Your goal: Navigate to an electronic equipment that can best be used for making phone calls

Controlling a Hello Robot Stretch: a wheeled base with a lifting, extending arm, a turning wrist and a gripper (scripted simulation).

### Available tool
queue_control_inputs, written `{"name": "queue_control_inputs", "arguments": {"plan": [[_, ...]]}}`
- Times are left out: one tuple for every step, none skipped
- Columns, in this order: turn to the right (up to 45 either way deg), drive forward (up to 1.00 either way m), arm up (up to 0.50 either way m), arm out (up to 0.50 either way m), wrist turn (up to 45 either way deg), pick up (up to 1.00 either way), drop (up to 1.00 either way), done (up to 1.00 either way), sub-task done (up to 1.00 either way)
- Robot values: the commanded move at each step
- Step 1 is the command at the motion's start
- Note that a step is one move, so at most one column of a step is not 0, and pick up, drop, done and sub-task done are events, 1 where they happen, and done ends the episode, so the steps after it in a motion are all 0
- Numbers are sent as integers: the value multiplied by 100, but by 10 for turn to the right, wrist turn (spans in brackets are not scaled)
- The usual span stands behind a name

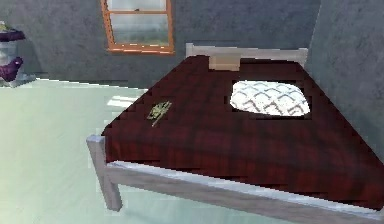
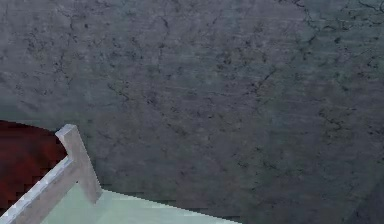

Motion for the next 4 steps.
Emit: {"name": "queue_control_inputs", "arguments": {"plan": [[120, 0, 0, 0, 0, 0, 0, 0, 0], [0, 25, 0, 0, 0, 0, 0, 0, 0], [-450, 0, 0, 0, 0, 0, 0, 0, 0], [-120, 0, 0, 0, 0, 0, 0, 0, 0]]}}
